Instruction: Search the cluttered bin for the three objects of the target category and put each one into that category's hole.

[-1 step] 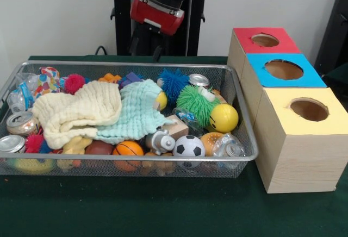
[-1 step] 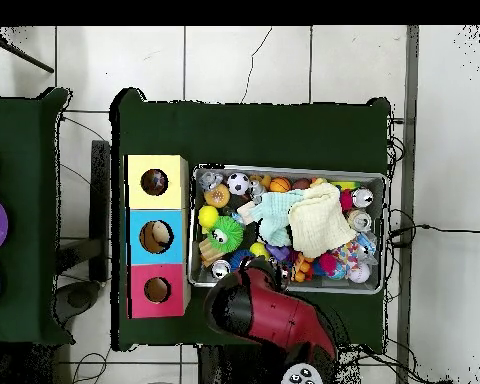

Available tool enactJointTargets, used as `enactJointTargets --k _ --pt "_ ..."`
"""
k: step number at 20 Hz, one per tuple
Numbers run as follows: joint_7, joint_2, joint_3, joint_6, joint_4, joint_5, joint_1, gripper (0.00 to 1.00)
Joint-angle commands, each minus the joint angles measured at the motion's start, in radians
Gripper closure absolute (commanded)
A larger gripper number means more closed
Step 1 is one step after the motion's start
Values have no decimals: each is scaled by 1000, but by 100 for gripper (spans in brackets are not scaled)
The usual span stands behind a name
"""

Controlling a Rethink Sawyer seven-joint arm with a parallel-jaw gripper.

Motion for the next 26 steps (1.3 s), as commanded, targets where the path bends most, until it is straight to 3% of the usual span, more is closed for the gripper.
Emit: enactJointTargets --k 1,13,19,24,26 --pt "135 29 131 -81 70 -69 -60 0" --pt "134 49 45 -93 48 -105 -48 0" --pt "75 7 103 -68 45 -187 -160 0" --pt "49 -8 263 -91 76 -279 -349 0" --pt "48 -5 301 -81 74 -297 -381 0"
